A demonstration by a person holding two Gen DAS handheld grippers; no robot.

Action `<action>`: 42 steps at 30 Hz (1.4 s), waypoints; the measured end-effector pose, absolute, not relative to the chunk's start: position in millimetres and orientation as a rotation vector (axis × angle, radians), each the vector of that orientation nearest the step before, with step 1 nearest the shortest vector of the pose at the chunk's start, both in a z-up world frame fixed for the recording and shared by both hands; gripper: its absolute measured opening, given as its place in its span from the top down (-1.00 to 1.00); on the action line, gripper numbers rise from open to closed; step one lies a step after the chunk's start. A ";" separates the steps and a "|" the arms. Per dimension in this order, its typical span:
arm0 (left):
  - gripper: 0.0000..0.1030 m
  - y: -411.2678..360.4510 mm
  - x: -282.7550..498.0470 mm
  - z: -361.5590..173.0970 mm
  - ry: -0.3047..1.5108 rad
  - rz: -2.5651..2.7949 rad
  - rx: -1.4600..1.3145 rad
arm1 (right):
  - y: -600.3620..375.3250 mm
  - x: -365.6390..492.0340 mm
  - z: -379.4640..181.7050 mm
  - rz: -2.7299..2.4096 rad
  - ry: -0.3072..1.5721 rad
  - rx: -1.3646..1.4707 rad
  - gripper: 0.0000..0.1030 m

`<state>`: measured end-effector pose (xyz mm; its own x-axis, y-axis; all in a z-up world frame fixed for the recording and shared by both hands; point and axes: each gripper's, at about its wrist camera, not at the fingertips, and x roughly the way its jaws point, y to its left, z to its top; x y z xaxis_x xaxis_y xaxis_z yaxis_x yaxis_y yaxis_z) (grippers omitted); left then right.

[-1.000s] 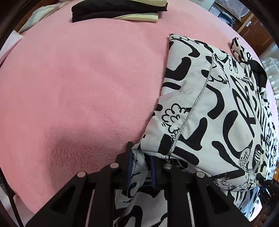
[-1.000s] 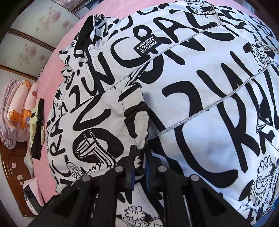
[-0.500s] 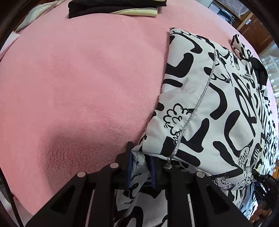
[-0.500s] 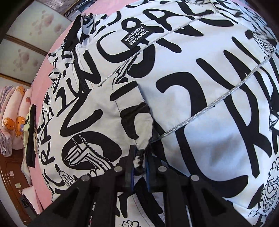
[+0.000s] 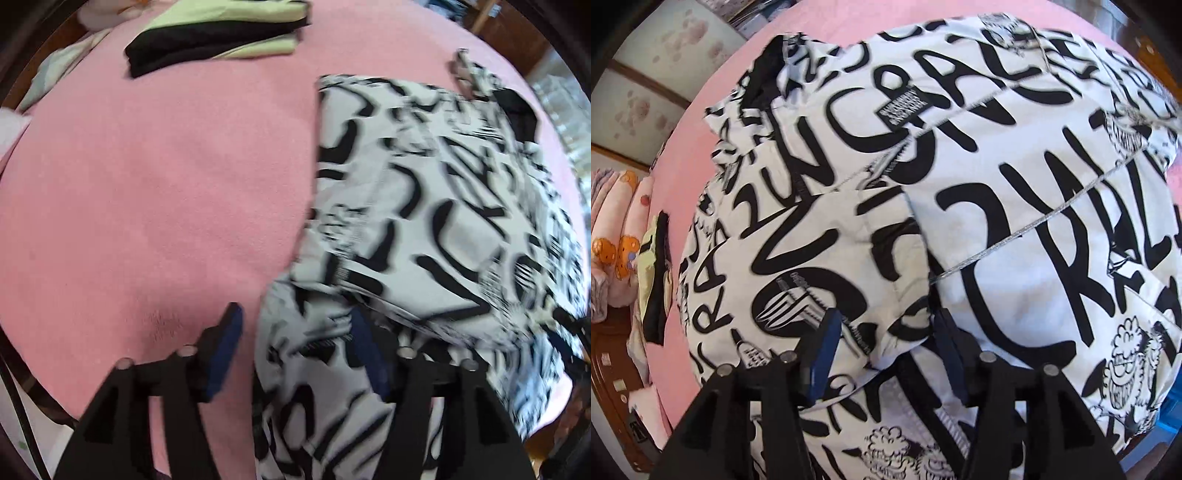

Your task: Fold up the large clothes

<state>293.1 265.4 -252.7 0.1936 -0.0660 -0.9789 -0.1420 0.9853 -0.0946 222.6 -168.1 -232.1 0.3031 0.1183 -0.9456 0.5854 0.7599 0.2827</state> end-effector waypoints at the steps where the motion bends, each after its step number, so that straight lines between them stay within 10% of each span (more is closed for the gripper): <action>1: -0.19 259.6 291.8 -245.3 1.367 0.027 -0.167 | -163.0 224.6 -227.1 -0.336 1.251 0.650 -0.02; 8: -0.15 194.7 299.0 -219.6 1.318 -0.198 -0.121 | -115.8 236.7 -195.9 -0.172 1.220 0.524 -0.02; 11: 0.21 169.0 311.8 -225.5 1.314 -0.278 -0.126 | -92.5 244.1 -195.6 -0.066 1.212 0.507 -0.01; 19: 0.85 142.3 334.0 -273.8 1.426 -0.391 -0.215 | -49.7 247.1 -223.9 0.118 1.240 0.480 0.84; 42: 0.89 244.0 327.1 -284.5 1.415 -0.096 -0.200 | -126.6 235.3 -260.3 -0.035 1.333 0.380 1.00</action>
